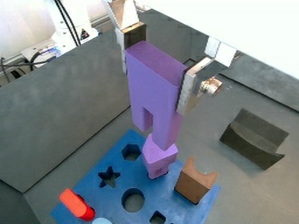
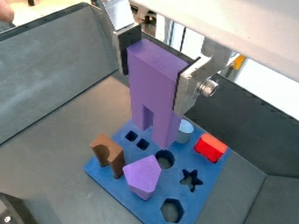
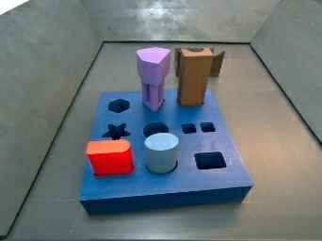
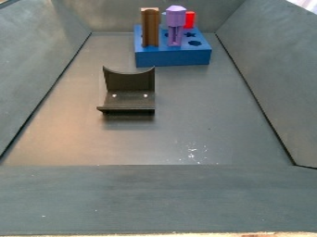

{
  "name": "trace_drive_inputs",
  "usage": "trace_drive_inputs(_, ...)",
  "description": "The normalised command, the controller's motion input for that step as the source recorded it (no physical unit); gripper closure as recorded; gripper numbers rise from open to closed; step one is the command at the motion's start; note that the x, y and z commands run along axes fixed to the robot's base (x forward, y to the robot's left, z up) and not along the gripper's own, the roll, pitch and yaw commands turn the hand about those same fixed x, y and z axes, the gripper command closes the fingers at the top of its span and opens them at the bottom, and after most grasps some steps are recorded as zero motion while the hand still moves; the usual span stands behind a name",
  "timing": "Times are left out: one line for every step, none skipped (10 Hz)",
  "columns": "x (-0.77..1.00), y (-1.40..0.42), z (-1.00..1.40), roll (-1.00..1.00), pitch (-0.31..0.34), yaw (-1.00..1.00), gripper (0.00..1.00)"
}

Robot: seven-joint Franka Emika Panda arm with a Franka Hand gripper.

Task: Pick up the double-square object. Move to above the board. Insert the double-square object.
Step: Insert the double-square object.

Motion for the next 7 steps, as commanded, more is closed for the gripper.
trace_drive_inputs(0.04,0.0,-0.01,0.0,0.0,0.0,1.0)
trace_drive_inputs(0.4,-0.11,-0.18,0.0,0.0,0.02,1.0)
trace_drive_inputs(0.75,-0.16,-0.25,0.0,0.0,0.12,1.0)
trace_drive_inputs(0.94,-0.15,-0.26,0.0,0.0,0.24,1.0)
trace_drive_inputs(0.94,-0.1,-0.2,0.0,0.006,0.29,1.0)
trace_drive_inputs(0.95,-0.1,-0.2,0.0,0.0,0.29,1.0)
trace_drive_inputs(0.96,-0.13,-0.2,0.0,0.0,0.27,1.0)
